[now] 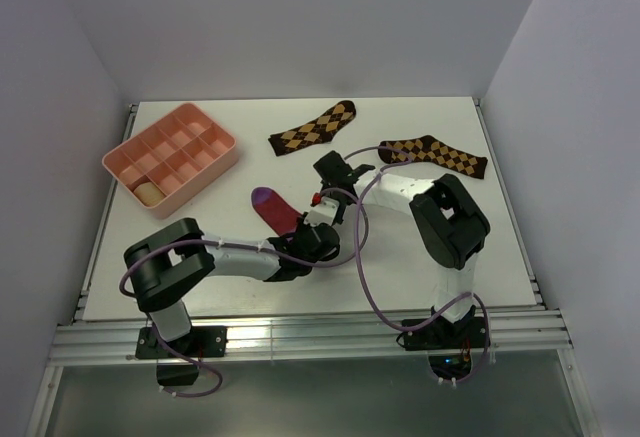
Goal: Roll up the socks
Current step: Roll the sock at the center of the board.
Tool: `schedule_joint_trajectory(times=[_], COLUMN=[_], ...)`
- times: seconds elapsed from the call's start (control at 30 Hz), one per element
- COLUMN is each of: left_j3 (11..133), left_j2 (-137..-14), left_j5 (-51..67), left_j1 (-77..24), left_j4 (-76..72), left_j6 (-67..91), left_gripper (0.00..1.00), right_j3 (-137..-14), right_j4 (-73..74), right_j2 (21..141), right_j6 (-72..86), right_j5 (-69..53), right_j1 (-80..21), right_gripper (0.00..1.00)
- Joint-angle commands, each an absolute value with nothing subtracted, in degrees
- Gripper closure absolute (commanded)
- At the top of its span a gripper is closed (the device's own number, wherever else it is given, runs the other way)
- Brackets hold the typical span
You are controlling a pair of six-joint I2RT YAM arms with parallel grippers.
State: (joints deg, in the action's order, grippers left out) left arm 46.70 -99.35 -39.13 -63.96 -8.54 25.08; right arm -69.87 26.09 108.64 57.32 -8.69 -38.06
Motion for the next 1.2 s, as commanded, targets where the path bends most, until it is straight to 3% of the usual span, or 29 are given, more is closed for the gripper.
schedule_joint_trajectory(times=[0.0,0.1,0.37,0.47,0.87,1.17], left_j3=[46.06,45.09,41.31,38.85,38.58,48.42], left_j2=[-103.09,-102.05,-92.91,-88.87,-88.59,-96.94], left_j5=[-37.27,-35.16,-26.03,-18.83,17.46,27.33], left_j1=[-63.90,-63.72,-59.08,-54.95,-35.00,-28.66], left_j4=[-2.55,-2.81,-3.51,-4.48,-5.28,4.56], left_j6=[28.91,29.79,33.57,35.68,42.10,38.59], left_gripper=[0.81,0.99,0.99,0.99,0.99,0.99], right_j3=[-69.26,-67.50,-64.25,-62.15,-52.83,-54.49], right_j4=[25.77,22.52,14.77,12.49,2.03,-1.67], right_j2=[108.03,106.09,98.36,94.67,92.63,97.38], right_j6=[56.78,57.39,58.62,59.67,63.19,64.42], right_j5=[-9.49,-10.98,-10.64,-7.74,-5.98,-5.62], right_j1=[-38.23,-38.06,-36.13,-35.60,-37.79,-40.25], right_gripper=[0.78,0.67,0.38,0.33,0.30,0.30])
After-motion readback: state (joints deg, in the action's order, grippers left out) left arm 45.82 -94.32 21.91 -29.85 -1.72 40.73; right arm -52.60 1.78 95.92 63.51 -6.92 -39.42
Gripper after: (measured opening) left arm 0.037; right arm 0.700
